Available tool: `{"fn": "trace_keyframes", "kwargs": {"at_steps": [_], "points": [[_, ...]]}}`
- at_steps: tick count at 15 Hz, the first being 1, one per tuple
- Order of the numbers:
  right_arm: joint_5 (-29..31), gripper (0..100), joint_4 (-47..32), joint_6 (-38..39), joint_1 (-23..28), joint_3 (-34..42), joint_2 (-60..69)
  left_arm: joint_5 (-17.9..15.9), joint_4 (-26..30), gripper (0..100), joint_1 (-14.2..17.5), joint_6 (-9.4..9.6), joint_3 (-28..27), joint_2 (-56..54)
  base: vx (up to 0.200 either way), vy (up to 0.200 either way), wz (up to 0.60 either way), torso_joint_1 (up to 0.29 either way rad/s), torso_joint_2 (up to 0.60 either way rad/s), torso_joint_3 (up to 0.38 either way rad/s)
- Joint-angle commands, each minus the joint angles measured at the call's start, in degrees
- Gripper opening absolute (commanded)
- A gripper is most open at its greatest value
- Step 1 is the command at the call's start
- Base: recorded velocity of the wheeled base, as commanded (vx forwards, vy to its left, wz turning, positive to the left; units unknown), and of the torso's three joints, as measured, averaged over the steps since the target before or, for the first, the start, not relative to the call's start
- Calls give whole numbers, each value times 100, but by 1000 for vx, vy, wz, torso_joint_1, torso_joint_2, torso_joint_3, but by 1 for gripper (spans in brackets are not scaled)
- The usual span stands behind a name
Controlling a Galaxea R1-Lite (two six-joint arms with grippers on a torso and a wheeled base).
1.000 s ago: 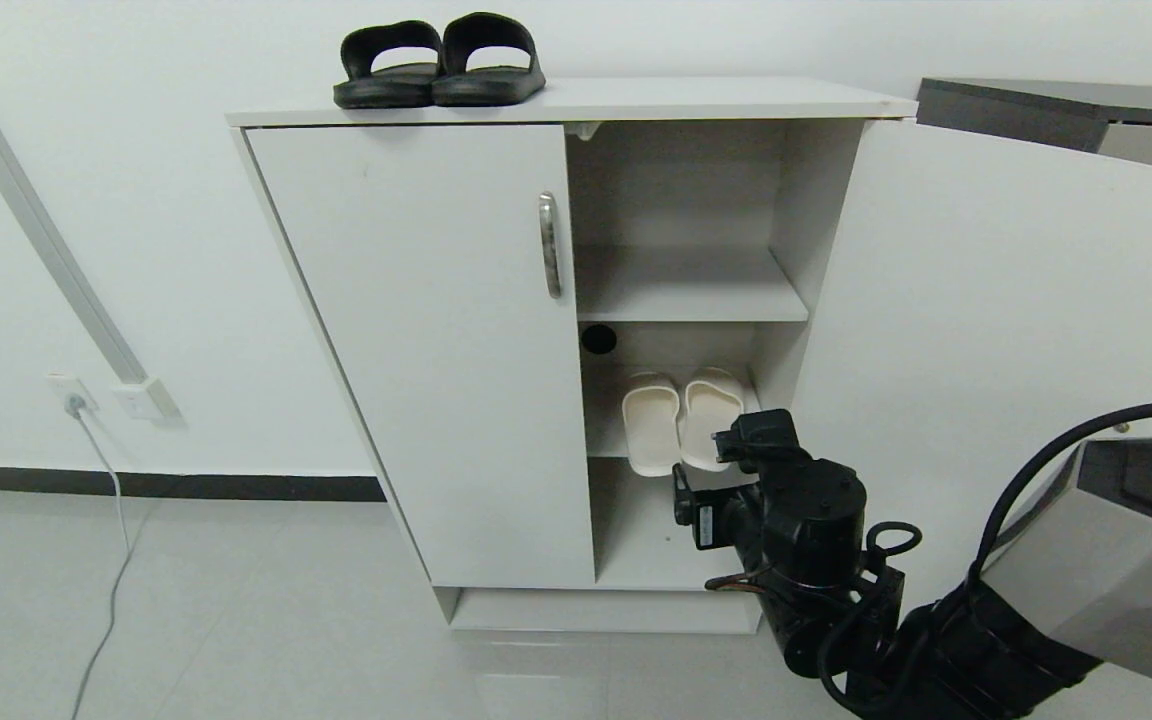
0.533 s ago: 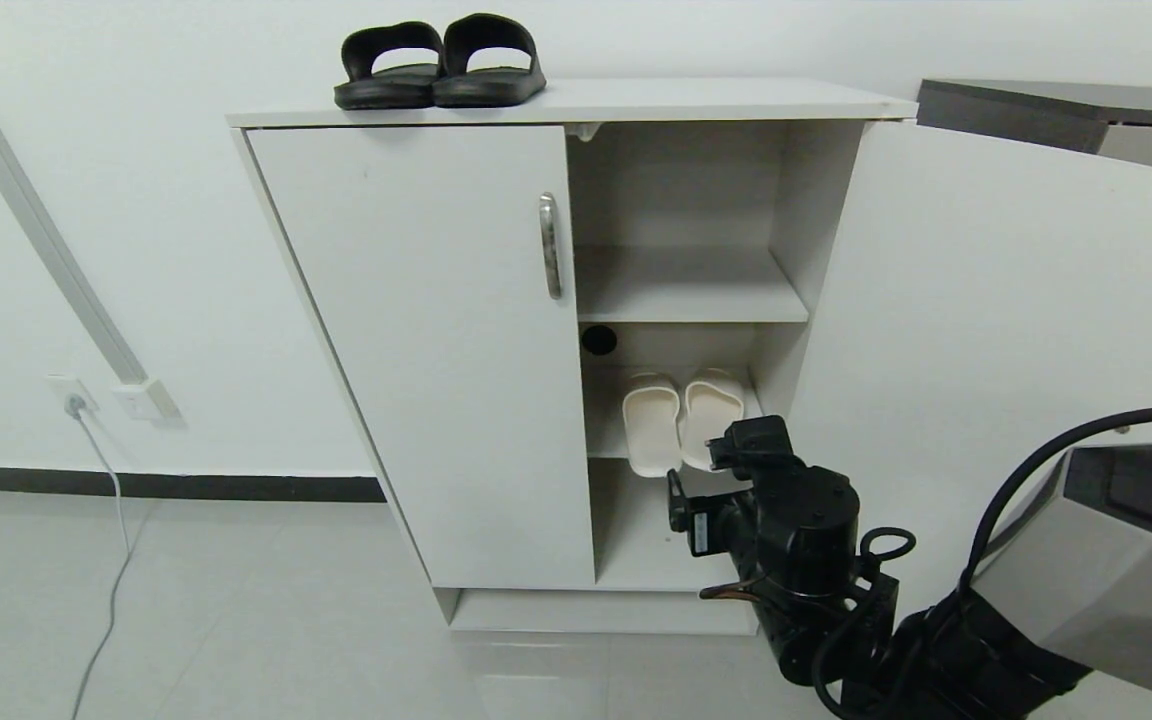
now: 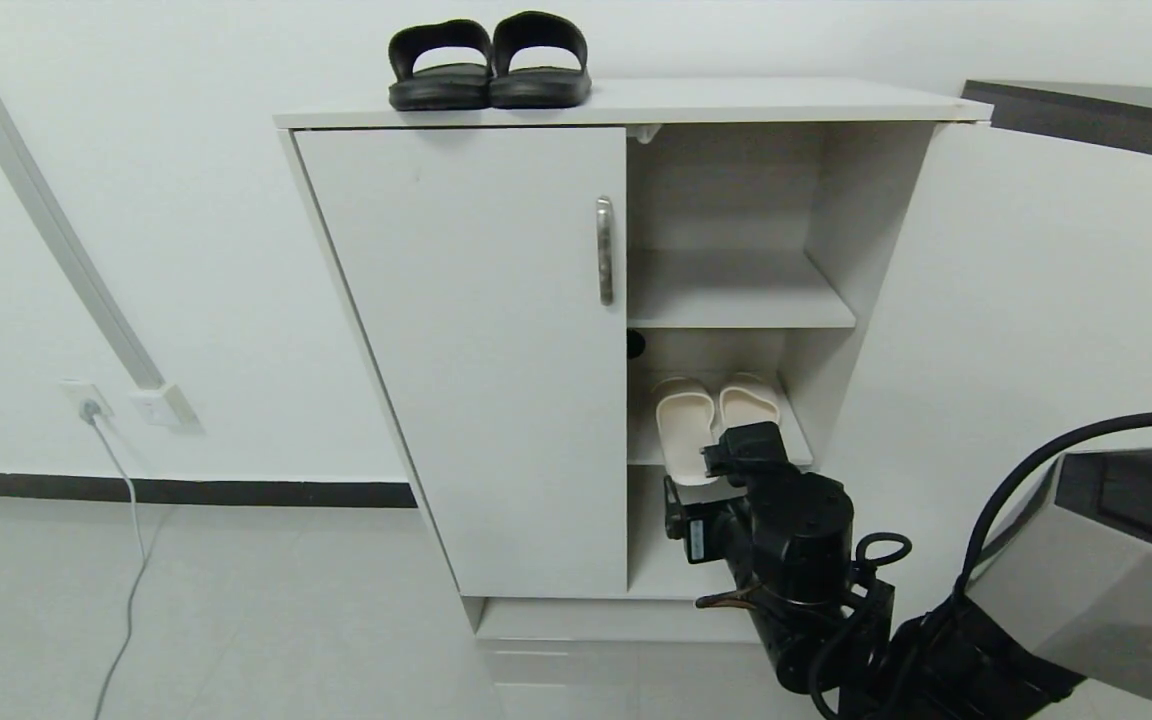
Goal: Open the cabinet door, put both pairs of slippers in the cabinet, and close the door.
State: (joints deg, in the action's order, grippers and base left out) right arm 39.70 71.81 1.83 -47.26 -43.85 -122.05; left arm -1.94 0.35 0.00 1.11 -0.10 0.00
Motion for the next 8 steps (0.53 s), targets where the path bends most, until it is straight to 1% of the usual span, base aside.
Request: {"fn": "trace_keyframes", "kwargs": {"at_steps": [1, 8], "points": [[2, 100, 8, 2, -11, -1, -20, 0, 0, 0, 0, -5, 1, 9, 0, 200, 0, 2, 7, 7], [2, 100, 8, 2, -11, 17, -20, 0, 0, 0, 0, -5, 1, 9, 0, 200, 0, 3, 4, 2]]}}
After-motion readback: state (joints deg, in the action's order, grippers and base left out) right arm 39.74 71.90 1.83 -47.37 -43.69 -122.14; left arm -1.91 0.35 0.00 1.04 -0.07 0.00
